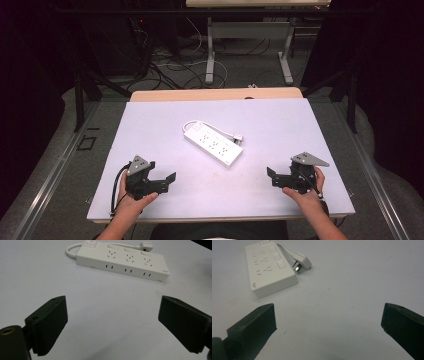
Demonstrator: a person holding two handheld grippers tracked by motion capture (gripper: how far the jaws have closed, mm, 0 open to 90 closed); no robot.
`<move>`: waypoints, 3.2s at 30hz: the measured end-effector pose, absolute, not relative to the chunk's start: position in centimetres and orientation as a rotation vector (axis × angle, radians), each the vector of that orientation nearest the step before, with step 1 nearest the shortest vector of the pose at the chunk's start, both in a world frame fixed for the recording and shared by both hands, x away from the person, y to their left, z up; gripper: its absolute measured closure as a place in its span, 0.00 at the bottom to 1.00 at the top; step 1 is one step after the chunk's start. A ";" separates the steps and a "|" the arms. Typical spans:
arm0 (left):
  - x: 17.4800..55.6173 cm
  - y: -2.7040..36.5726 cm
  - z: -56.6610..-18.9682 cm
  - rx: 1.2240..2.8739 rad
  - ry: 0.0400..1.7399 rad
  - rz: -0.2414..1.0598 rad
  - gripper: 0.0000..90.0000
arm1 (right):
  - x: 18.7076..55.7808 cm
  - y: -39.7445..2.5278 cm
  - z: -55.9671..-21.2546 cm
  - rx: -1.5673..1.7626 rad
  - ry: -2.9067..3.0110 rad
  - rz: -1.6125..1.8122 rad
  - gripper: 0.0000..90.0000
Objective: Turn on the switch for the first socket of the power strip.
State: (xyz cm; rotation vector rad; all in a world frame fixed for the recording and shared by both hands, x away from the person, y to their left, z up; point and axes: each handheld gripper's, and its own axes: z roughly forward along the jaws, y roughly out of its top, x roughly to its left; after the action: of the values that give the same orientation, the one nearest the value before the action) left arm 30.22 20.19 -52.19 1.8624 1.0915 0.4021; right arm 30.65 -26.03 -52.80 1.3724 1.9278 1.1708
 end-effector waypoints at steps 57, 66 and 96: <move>35.4 14.3 -42.8 1.900 1.067 0.305 0.49 | 31.0 -25.7 -52.9 1.374 1.931 1.190 0.00; 36.3 12.9 -41.6 1.897 1.063 0.315 0.51 | 31.0 -25.8 -52.9 1.371 1.921 1.187 0.01; 41.0 9.7 -41.0 1.874 1.154 0.311 0.63 | 31.1 -26.0 -52.9 1.390 1.927 1.200 0.02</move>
State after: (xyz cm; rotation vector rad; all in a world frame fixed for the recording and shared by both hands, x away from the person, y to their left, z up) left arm 40.97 9.67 -41.03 1.8740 1.1542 0.3109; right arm 31.13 -26.02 -52.94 1.3898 1.9270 1.1998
